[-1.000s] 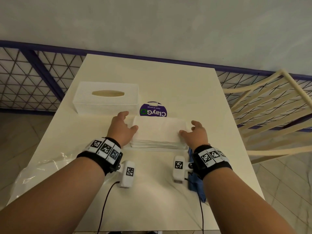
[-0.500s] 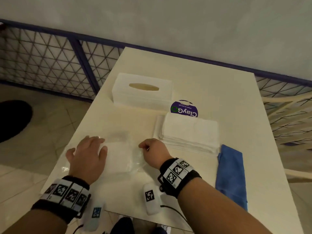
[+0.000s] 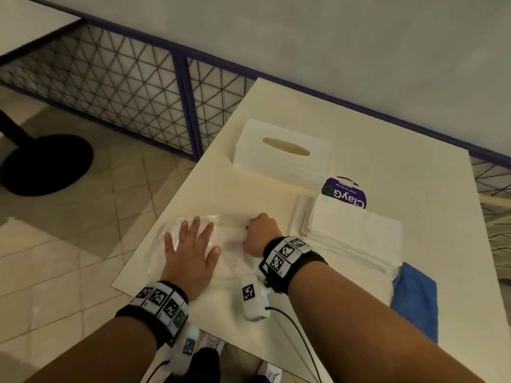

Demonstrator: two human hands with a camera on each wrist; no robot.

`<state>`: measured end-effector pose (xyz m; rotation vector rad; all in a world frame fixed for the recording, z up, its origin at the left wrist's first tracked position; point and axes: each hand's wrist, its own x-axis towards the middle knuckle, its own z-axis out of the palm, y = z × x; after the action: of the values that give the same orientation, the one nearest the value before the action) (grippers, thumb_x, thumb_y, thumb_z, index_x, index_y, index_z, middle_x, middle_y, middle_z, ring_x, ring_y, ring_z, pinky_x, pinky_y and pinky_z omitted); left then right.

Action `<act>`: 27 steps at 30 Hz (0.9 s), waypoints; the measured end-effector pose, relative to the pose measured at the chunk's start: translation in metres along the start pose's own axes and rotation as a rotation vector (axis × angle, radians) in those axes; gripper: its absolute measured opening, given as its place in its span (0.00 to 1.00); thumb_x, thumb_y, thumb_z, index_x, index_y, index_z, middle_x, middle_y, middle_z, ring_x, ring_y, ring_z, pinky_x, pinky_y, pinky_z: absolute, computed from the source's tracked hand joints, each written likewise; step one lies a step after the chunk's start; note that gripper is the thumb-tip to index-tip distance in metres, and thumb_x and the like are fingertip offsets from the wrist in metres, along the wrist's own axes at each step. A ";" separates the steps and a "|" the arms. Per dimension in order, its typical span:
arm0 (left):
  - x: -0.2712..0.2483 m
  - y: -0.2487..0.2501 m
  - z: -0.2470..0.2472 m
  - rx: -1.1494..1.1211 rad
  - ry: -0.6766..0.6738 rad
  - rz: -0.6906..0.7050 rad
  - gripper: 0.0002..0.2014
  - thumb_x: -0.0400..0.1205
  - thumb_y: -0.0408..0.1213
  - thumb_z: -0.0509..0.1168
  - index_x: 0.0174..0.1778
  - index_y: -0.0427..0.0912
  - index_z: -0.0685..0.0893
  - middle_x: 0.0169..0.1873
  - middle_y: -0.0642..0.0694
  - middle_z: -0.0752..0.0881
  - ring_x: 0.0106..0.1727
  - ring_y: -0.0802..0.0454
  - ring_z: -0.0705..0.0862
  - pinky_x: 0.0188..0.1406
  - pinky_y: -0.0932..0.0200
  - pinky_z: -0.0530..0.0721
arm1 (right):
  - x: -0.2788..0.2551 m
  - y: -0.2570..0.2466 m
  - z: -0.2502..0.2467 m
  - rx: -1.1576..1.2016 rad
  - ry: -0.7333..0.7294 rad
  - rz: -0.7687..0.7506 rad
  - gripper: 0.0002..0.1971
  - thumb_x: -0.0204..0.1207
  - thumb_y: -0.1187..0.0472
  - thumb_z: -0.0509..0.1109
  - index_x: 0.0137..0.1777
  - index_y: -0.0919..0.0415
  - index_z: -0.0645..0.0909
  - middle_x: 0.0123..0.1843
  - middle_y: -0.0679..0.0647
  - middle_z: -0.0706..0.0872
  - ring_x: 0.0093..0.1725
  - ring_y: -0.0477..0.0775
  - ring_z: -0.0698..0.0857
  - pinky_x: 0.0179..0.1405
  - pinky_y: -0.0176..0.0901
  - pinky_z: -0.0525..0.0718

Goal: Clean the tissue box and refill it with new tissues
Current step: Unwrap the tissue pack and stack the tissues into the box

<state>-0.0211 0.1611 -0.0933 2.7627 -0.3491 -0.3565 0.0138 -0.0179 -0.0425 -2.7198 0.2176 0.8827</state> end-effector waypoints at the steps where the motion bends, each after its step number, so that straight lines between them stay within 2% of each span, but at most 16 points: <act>1: 0.000 0.000 0.000 0.002 0.000 -0.007 0.38 0.76 0.63 0.30 0.83 0.54 0.50 0.84 0.49 0.43 0.84 0.48 0.37 0.78 0.40 0.30 | 0.000 -0.003 0.000 -0.014 -0.018 0.016 0.34 0.74 0.39 0.67 0.70 0.65 0.72 0.68 0.62 0.72 0.67 0.66 0.74 0.66 0.57 0.79; 3: 0.000 0.000 0.001 0.005 0.006 -0.016 0.38 0.76 0.63 0.30 0.83 0.54 0.49 0.84 0.49 0.43 0.84 0.49 0.36 0.78 0.40 0.29 | 0.000 -0.006 -0.001 0.033 -0.072 0.059 0.31 0.74 0.42 0.68 0.67 0.66 0.75 0.66 0.62 0.77 0.66 0.65 0.77 0.66 0.56 0.80; 6: -0.001 -0.001 0.002 0.010 0.019 -0.016 0.38 0.77 0.63 0.30 0.83 0.53 0.50 0.84 0.49 0.43 0.84 0.49 0.37 0.78 0.42 0.29 | -0.004 -0.007 -0.004 0.174 -0.085 0.054 0.13 0.75 0.54 0.70 0.52 0.64 0.79 0.56 0.60 0.84 0.59 0.62 0.84 0.56 0.49 0.84; 9: -0.002 -0.001 0.003 -0.004 0.029 -0.021 0.38 0.77 0.63 0.31 0.83 0.53 0.51 0.84 0.49 0.44 0.84 0.50 0.37 0.77 0.43 0.28 | -0.010 -0.006 -0.007 0.254 -0.057 0.020 0.05 0.75 0.61 0.68 0.43 0.62 0.77 0.44 0.55 0.82 0.55 0.61 0.84 0.48 0.45 0.82; 11: -0.002 -0.001 0.005 0.000 0.034 -0.021 0.38 0.76 0.62 0.30 0.83 0.52 0.52 0.84 0.48 0.45 0.84 0.49 0.37 0.77 0.43 0.28 | -0.014 -0.005 -0.007 0.312 -0.068 0.010 0.07 0.75 0.60 0.69 0.39 0.59 0.74 0.39 0.51 0.78 0.49 0.58 0.82 0.45 0.43 0.79; 14: -0.002 0.000 0.006 -0.010 0.041 -0.023 0.38 0.77 0.62 0.31 0.83 0.52 0.53 0.84 0.48 0.46 0.84 0.49 0.38 0.77 0.43 0.28 | -0.016 -0.005 -0.007 0.346 -0.083 0.011 0.07 0.75 0.57 0.71 0.44 0.57 0.76 0.42 0.52 0.80 0.46 0.55 0.80 0.44 0.42 0.78; 16: -0.003 -0.001 0.006 -0.016 0.046 -0.020 0.38 0.77 0.62 0.31 0.83 0.51 0.53 0.84 0.48 0.46 0.84 0.50 0.38 0.77 0.44 0.27 | -0.016 -0.008 -0.007 0.344 -0.096 0.006 0.06 0.75 0.59 0.69 0.47 0.61 0.79 0.42 0.53 0.81 0.48 0.57 0.82 0.45 0.43 0.80; 19: -0.004 -0.001 0.006 -0.027 0.058 -0.017 0.38 0.77 0.62 0.31 0.83 0.51 0.54 0.84 0.48 0.47 0.84 0.50 0.39 0.77 0.45 0.27 | -0.018 -0.014 -0.007 0.355 -0.091 0.002 0.12 0.74 0.60 0.69 0.53 0.66 0.84 0.48 0.57 0.85 0.50 0.58 0.85 0.48 0.46 0.85; 23: -0.005 0.000 0.004 -0.049 0.055 -0.037 0.39 0.76 0.63 0.30 0.83 0.51 0.54 0.84 0.47 0.47 0.84 0.49 0.39 0.77 0.44 0.28 | -0.022 -0.017 -0.008 0.481 -0.063 0.010 0.10 0.70 0.65 0.69 0.51 0.65 0.83 0.48 0.58 0.85 0.46 0.58 0.84 0.40 0.45 0.85; 24: -0.006 0.000 0.004 -0.052 0.057 -0.041 0.39 0.76 0.63 0.30 0.83 0.51 0.53 0.84 0.47 0.46 0.84 0.49 0.39 0.77 0.43 0.28 | -0.024 -0.016 -0.007 0.527 -0.078 0.027 0.12 0.70 0.65 0.68 0.55 0.64 0.81 0.50 0.58 0.85 0.48 0.59 0.85 0.41 0.47 0.87; 27: -0.007 0.000 0.003 -0.033 0.054 -0.044 0.39 0.76 0.63 0.29 0.83 0.52 0.53 0.84 0.47 0.46 0.84 0.49 0.39 0.78 0.43 0.29 | -0.029 -0.013 -0.001 0.635 -0.101 0.060 0.20 0.71 0.66 0.65 0.64 0.60 0.79 0.59 0.59 0.85 0.56 0.62 0.86 0.55 0.56 0.88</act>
<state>-0.0281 0.1621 -0.0949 2.7453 -0.2665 -0.2949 -0.0060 -0.0045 -0.0221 -2.0858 0.4704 0.7938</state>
